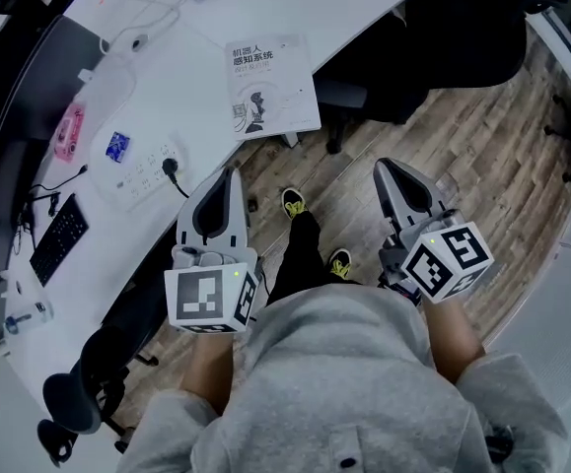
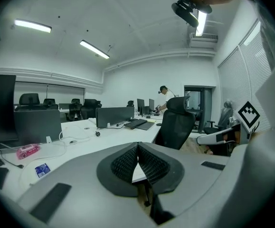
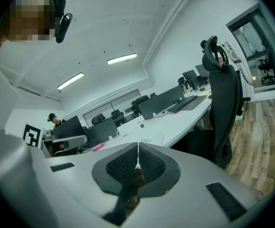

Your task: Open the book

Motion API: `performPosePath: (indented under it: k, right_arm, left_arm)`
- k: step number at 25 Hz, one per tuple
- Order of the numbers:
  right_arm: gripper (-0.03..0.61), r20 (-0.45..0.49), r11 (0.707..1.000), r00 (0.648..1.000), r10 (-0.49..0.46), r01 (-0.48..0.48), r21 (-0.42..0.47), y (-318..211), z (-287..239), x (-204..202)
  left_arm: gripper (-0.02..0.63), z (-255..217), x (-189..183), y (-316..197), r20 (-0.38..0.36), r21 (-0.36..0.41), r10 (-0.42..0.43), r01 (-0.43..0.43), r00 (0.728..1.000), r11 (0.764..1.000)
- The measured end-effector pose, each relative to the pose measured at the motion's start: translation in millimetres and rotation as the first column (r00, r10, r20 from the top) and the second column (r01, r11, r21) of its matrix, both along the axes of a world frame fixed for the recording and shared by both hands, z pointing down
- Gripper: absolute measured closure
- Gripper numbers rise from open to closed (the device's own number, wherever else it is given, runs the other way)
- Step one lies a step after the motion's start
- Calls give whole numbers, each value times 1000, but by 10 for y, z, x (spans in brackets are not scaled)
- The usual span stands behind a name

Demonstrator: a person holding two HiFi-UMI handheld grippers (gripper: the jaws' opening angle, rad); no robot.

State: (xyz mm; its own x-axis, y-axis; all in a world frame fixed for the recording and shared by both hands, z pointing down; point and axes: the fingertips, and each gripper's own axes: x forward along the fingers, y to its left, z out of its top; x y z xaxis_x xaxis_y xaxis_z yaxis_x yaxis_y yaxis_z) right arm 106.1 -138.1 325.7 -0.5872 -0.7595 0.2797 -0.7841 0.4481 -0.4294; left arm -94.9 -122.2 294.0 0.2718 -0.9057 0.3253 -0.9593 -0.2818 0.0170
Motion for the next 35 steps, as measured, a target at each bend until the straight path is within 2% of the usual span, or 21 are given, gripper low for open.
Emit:
performPosePath:
  k: [3,6,13,16,20,35]
  right_arm:
    - [551,7,998,1000,7,-6,-64,-155,187,-109]
    - [551,50,993,999,-10,16,-113,-240,315,-205]
    - [546,81,977,996,-37,53,-208,-441,620,-321]
    - [531,101,973,994,-35,57,-224,-517,701,-354]
    - [462,125,964,991,-42,73,-254,-553,822,-405]
    - [457,141,935,989,-53,99,-340,-683,1356,-601]
  left_arm:
    - [603,125,-101,-162,26,-13,-7,7,1000,1000]
    - [603,262,-181,-284,21,-37,-12,12,1000,999]
    - [603,563,-337,-531,21,-79,-36,37,999,996]
    - [603,687,-374,-620,25,-97,-37,39,999,995]
    - [603,855,-426,-700,26,-122,-51,54,998,991]
    - [603,1481,-522,-838,3,-232,-71,70,997,970]
